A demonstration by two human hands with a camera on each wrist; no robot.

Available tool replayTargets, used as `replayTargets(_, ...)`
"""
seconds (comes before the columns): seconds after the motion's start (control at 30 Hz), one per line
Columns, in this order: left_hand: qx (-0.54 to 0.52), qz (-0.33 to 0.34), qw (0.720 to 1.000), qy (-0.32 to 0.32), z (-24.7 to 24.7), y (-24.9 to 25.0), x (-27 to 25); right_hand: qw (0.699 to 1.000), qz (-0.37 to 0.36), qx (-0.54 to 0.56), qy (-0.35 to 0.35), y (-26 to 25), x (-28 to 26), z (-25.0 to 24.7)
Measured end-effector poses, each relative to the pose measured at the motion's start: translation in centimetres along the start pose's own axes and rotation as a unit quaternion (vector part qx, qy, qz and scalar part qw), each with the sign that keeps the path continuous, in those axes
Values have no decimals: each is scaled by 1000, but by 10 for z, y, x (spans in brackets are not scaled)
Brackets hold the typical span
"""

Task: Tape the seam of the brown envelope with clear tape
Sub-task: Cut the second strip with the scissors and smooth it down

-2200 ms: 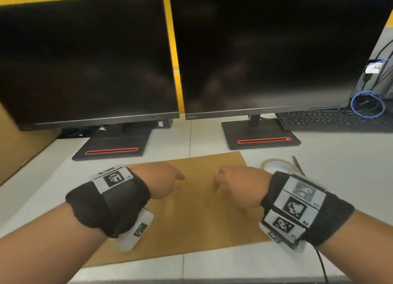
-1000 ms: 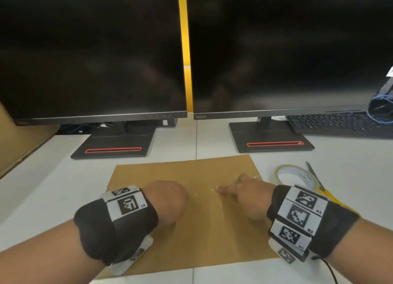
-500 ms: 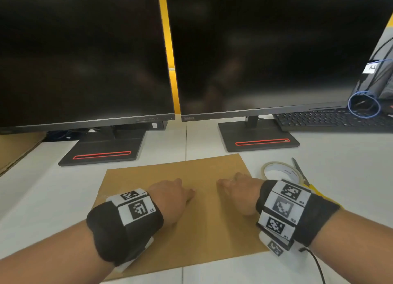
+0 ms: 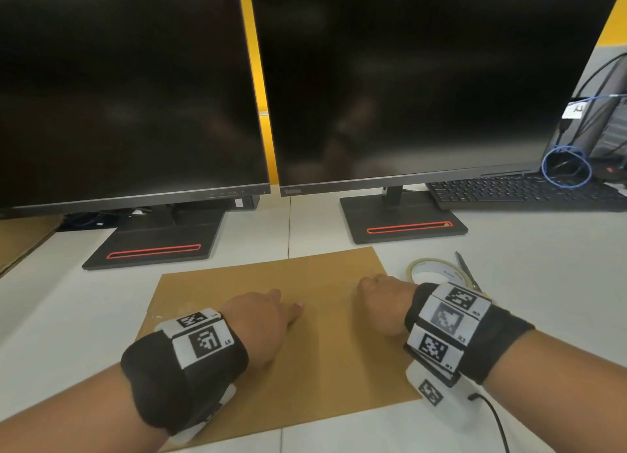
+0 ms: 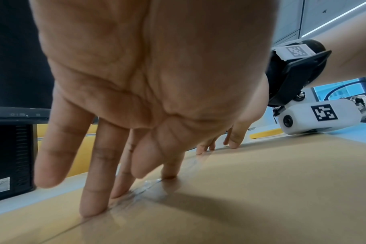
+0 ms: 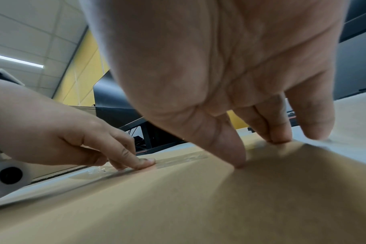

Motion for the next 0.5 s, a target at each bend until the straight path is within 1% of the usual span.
replayTargets(0.1, -8, 5, 1000, 3, 2, -2, -2, 1000, -3, 0, 5, -2, 0, -1)
replayTargets(0.17, -29, 8, 999, 12, 5, -6, -4, 1000, -7, -20, 8, -7, -1, 0)
replayTargets(0.2, -40, 11, 999, 20, 5, -8, -5, 999, -19, -34, 16, -12, -2, 1)
replayTargets(0.27, -55, 16, 998, 23, 8, -12, -6, 996, -70, -48, 33, -29, -4, 4)
replayTargets(0.33, -58, 21, 998, 11, 11, -13, -6, 990, -132, -57, 8, -55, -13, 10)
replayTargets(0.37, -60, 22, 998, 8, 12, -12, -5, 987, -147, -65, -11, -66, -17, 12)
replayTargets(0.43, -62, 18, 998, 7, 13, -12, -4, 985, -149, -86, -24, -80, -20, 11)
replayTargets(0.5, -65, 14, 998, 11, 15, -13, -3, 983, -155, -94, -19, -84, -19, 6)
Point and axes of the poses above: each hand's wrist, its own x-axis towards the middle knuckle, its own z-axis out of the palm, y = z × x, the point moved 7 cm from there along x, towards the middle knuckle, and after that the axes turned 3 degrees about y, right-handed, at the moved point
